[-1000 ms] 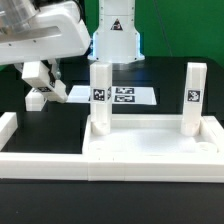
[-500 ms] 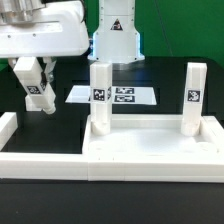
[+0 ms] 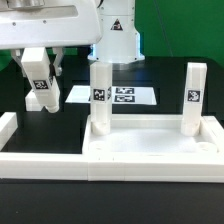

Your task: Assemble desk

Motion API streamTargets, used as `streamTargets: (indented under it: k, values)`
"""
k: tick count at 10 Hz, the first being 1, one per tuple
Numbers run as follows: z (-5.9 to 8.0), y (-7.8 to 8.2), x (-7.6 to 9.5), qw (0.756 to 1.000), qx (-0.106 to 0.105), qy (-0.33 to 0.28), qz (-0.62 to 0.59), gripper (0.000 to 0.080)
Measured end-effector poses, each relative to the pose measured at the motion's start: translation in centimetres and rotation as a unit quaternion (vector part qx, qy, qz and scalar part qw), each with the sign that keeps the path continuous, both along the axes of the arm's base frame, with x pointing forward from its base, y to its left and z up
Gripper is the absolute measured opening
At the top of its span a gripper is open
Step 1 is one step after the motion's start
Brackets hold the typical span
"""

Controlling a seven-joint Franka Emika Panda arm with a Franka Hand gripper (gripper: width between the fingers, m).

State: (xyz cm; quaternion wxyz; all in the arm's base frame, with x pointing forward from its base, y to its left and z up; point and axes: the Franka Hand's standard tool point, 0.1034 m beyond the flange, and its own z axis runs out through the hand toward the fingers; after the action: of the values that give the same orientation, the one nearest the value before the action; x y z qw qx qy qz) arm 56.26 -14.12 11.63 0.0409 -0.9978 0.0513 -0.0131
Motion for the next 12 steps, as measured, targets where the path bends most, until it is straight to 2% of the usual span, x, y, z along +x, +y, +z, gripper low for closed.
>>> streamTargets:
  k: [1,2,3,4,5,7,10,12]
  values:
    - [0.1,0.2,0.2,1.000,-0.001,0.000,0.000,0.0287]
    - [1.4,2.2,2.1,1.000,-0.013,-0.010,0.019,0.0287]
    - [2.4,5.0,4.0,0.999,-0.013,-0.022,0.030,0.0287]
    - [2.9,7.6,5.5,0.999,-0.012,-0.028,0.037,0.0287]
    - [2.8,8.9,5.8,0.999,-0.010,-0.029,0.045,0.0287]
    - [2.8,8.3,5.7,0.999,-0.010,-0.028,0.043,0.0287]
    - [2.8,8.7,5.7,0.999,-0.009,-0.027,0.035,0.0287]
    - [3.1,14.3,6.3,0.999,0.002,-0.033,0.007,0.0287]
